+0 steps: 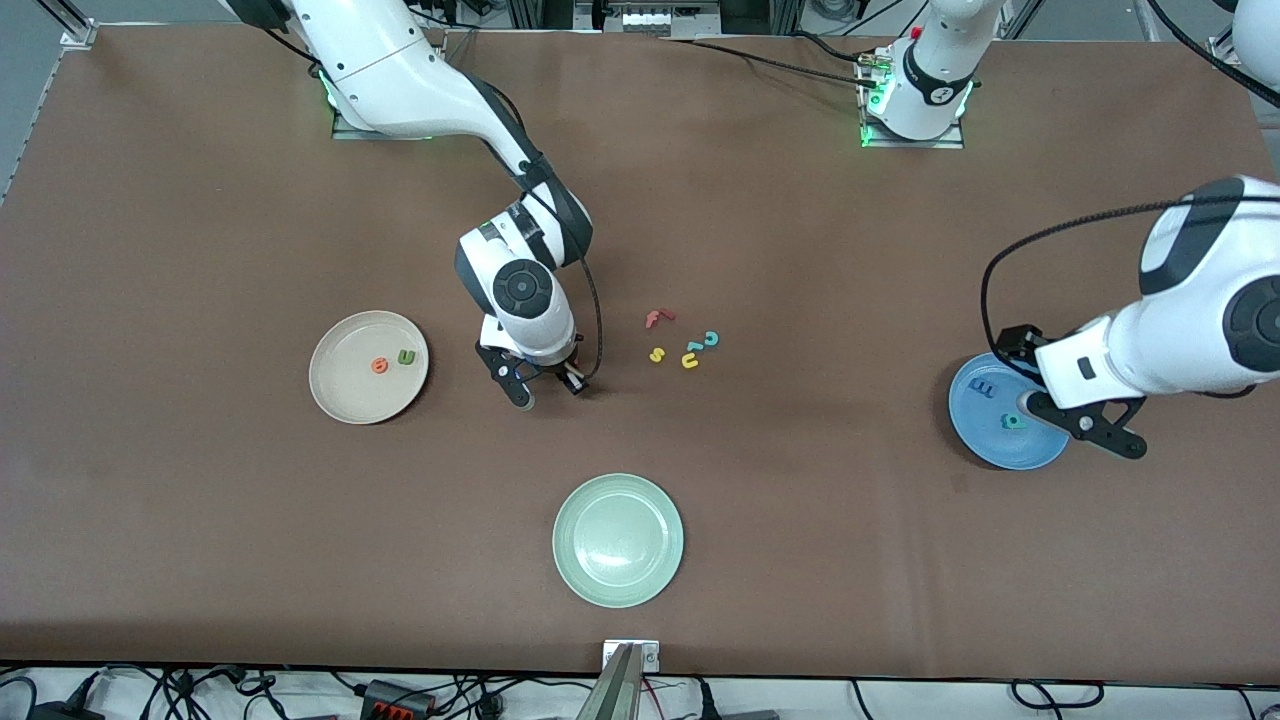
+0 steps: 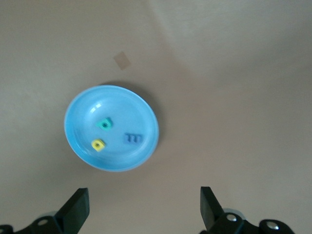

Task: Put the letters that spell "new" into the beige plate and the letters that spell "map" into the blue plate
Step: 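Carry the w to the white plate while the left gripper returns to rest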

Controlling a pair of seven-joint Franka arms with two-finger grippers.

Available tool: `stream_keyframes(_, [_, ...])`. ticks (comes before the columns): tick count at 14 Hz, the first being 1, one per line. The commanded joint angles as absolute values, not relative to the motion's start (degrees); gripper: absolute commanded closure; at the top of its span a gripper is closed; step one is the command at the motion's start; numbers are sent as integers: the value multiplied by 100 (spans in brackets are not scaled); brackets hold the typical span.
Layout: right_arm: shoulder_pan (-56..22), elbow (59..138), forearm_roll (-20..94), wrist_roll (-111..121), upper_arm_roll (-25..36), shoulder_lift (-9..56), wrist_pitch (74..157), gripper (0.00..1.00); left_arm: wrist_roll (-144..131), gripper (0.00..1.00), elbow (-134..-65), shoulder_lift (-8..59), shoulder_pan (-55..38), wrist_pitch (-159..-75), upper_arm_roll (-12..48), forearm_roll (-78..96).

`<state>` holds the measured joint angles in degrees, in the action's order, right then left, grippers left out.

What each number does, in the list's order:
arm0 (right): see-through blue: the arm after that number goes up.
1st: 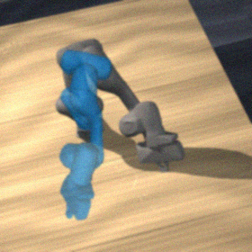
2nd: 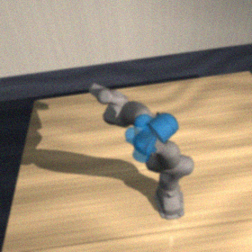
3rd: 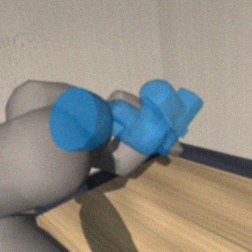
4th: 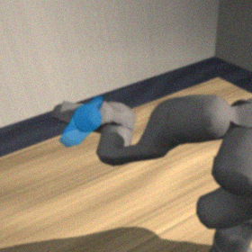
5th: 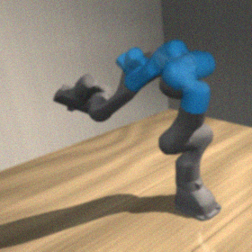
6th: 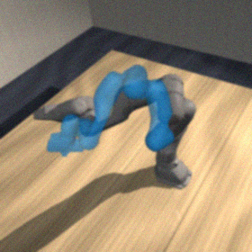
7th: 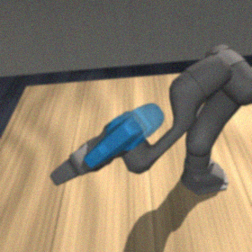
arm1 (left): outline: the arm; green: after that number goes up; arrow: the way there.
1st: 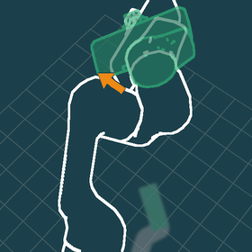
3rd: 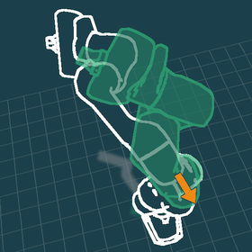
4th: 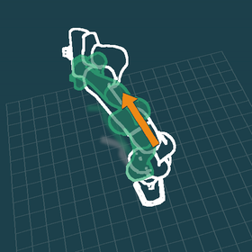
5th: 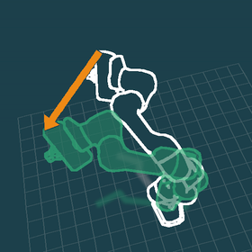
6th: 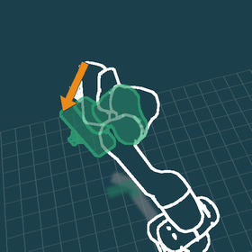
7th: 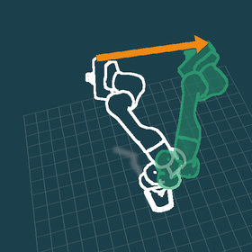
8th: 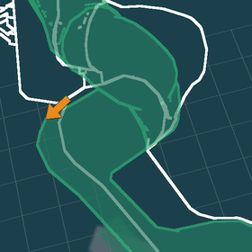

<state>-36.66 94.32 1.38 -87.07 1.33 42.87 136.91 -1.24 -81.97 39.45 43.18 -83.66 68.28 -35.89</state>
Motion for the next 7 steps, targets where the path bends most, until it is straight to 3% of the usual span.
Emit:
stream_keyframes(1, [-3674,9501,158,-8666,114,4271,13693,76,-632,0,-7920,3659,4281,-7989,7163,-3385])
stream_keyframes(3, [-3674,9492,158,-8526,114,4271,13693,82,-642,0,-7701,3280,3948,-7954,6736,-2737])
stream_keyframes(7, [-3604,9466,158,-7692,158,4123,13623,82,-633,0,-7286,1982,3081,-8015,4244,-1032])
